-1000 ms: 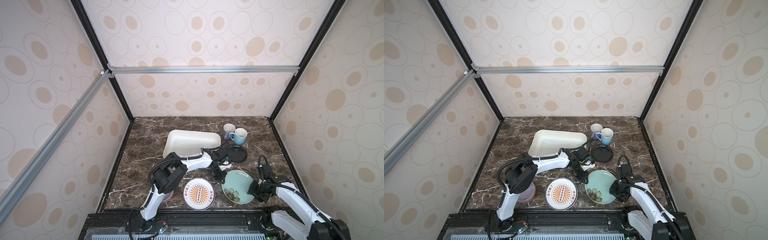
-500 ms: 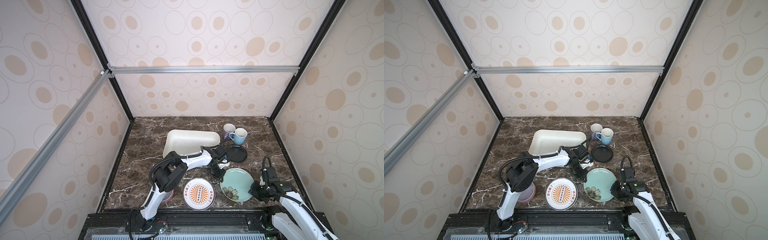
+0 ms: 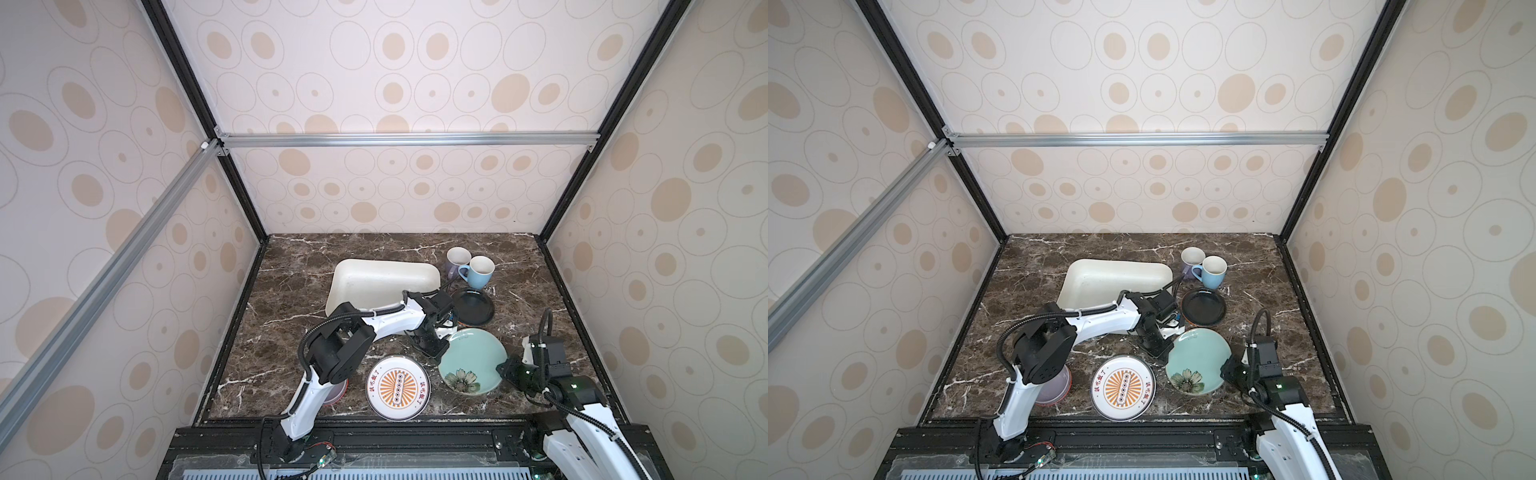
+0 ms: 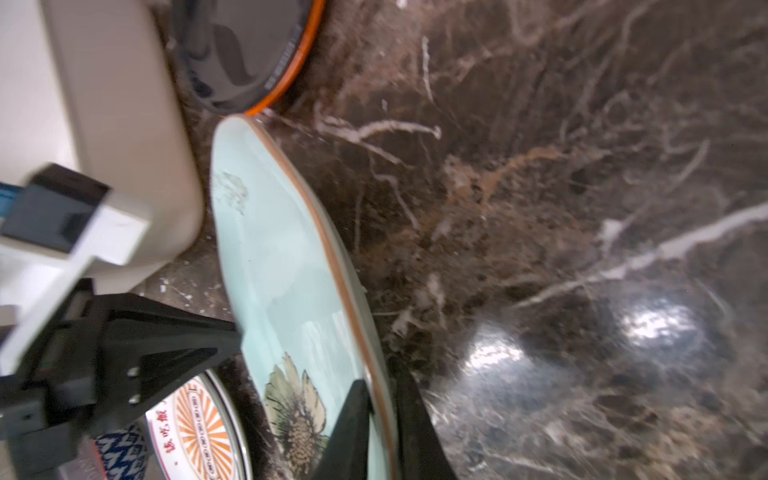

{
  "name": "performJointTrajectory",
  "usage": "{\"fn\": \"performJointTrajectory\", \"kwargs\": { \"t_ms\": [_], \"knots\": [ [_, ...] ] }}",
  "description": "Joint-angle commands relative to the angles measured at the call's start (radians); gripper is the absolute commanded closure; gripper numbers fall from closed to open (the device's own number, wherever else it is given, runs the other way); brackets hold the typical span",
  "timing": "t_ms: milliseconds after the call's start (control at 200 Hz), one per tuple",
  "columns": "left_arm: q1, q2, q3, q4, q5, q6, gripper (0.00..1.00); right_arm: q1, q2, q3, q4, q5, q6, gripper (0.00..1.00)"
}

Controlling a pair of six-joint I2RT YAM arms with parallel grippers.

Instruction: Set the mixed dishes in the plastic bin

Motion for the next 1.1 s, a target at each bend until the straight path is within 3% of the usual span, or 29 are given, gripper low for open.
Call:
{"fn": "performJointTrajectory", "kwargs": {
  "t_ms": [0,615,875,1095],
  "knots": [
    [-0.047,0.045,0.053,0.077,0.097,0.064,0.93,0.014,0.013,0.013,0.161,-0.206,0.000,0.88],
    [-0.045,0.081,0.062,0.094,0.126,0.070,0.97,0.014,0.189,0.041,0.295,-0.344,-0.043,0.81],
    [-0.040,0.062,0.065,0.085,0.089,0.075,0.97,0.014,0.154,0.089,0.205,-0.310,-0.092,0.99],
    [-0.026,-0.007,0.065,0.068,0.021,0.064,0.92,0.013,0.086,0.101,0.140,-0.277,-0.095,1.00]
  ]
}}
